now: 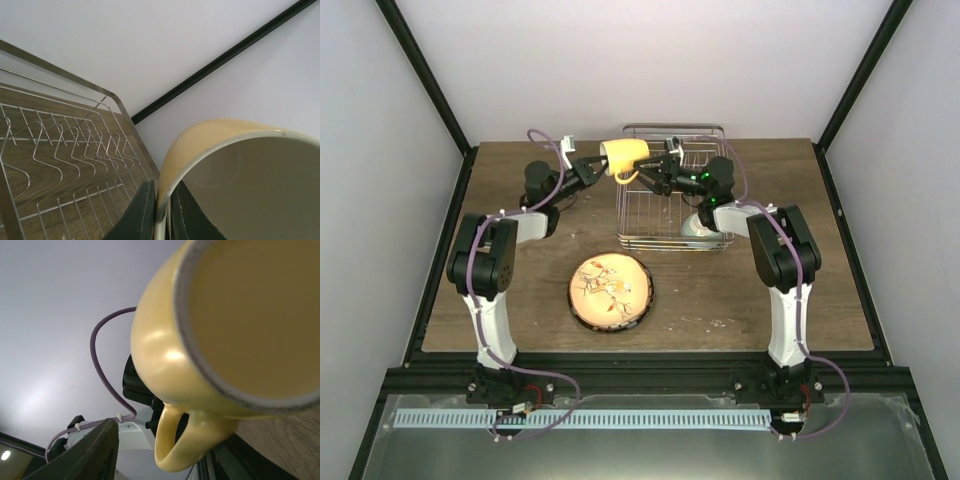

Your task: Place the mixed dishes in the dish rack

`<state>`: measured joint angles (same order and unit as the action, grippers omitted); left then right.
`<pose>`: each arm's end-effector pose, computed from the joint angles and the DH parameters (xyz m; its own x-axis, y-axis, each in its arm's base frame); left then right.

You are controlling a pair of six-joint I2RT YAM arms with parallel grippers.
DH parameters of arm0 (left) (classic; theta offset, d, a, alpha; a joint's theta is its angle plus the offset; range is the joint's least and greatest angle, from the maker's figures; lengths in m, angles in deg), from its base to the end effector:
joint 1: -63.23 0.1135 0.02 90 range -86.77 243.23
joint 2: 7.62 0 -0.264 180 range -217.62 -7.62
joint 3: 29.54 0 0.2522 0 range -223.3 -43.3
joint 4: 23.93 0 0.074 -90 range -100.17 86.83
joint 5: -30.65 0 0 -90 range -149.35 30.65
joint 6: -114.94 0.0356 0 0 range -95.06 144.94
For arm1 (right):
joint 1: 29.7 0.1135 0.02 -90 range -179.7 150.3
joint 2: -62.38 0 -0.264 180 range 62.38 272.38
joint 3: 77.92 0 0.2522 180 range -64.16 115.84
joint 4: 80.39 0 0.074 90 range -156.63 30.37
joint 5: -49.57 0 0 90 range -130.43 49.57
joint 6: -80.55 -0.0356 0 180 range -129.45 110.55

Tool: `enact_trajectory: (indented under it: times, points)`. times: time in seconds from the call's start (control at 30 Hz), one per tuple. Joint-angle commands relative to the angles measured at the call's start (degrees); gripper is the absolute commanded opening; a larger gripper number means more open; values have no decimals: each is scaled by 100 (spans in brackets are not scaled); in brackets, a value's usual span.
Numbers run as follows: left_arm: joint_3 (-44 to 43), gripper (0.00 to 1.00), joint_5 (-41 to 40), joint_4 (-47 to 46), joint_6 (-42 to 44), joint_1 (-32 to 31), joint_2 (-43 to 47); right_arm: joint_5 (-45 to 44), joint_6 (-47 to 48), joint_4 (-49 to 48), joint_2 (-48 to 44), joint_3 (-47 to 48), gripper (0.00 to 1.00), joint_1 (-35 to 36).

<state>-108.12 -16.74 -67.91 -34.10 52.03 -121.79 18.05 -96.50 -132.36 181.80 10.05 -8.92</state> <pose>0.4194 -0.1076 0.2222 -0.6124 -0.5221 -0.5936 0.5343 0.2802 -0.7975 0.4114 0.1886 0.2443 -0.9138 0.2117 -0.3466 -0.3753 -0.1136 0.9199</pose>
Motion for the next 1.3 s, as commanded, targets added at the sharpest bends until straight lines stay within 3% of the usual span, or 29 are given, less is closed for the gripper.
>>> enact_trajectory:
  times: [0.0,0.2,0.47,0.57,0.8,0.93,1.27]
  points:
    - [-194,0,59,-453,125,-35,45,22,186,-15,70,284,45,54]
    - [-215,0,62,-388,181,-73,52,95,400,244,119,416,33,51]
    - [-220,0,83,-277,242,-140,61,198,743,555,130,570,7,53]
    - [-194,0,110,-211,285,-163,68,221,860,655,104,613,1,50]
    - [-133,1,248,121,516,-181,176,243,1111,881,18,689,1,49]
    - [1,12,386,335,721,-181,288,191,1320,1102,-59,677,1,49]
    - [285,27,590,714,1025,-180,558,12,1575,1272,-178,574,1,33]
